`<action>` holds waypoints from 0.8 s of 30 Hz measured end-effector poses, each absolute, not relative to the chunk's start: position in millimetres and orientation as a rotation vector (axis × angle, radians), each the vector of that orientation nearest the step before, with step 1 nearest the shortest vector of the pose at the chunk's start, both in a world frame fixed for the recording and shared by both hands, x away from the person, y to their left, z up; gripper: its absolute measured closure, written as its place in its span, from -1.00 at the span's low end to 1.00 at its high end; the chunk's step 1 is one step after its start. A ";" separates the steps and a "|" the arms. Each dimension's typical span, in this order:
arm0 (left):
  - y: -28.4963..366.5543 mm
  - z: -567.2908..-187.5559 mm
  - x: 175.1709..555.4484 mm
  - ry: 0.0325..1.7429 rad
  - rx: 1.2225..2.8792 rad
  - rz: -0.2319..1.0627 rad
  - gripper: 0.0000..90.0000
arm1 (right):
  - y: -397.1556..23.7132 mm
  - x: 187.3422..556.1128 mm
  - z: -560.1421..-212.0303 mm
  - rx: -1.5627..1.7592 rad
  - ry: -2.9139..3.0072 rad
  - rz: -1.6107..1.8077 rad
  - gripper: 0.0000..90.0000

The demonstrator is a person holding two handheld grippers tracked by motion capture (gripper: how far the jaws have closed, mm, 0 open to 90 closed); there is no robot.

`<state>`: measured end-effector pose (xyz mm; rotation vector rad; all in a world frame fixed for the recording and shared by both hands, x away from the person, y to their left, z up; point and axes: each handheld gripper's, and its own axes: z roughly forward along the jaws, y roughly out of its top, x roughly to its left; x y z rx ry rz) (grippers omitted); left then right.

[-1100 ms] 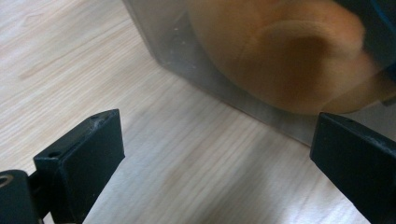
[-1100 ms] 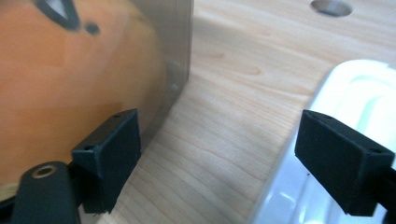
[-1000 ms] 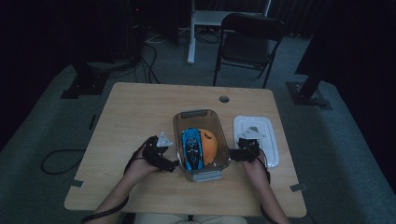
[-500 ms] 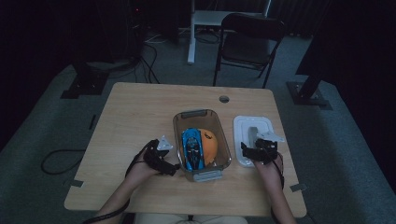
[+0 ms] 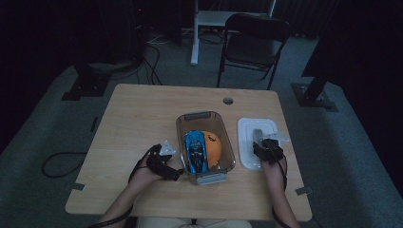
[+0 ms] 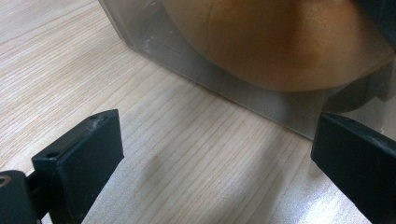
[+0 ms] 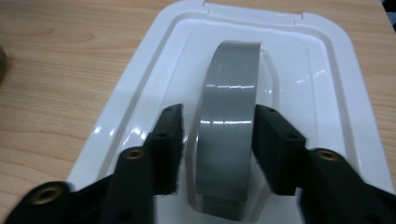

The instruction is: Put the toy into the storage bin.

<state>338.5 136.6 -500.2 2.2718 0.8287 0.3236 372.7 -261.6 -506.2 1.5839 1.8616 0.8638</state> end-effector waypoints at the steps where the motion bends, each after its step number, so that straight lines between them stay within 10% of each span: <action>1: 136.5 -500.2 338.5 0.829 2.271 0.324 -0.94 | -261.2 372.9 -507.2 1.584 1.866 0.856 0.26; 24: 134.5 -501.4 338.1 0.825 2.274 0.328 -0.94 | -267.0 357.1 -489.8 1.591 1.823 0.940 0.50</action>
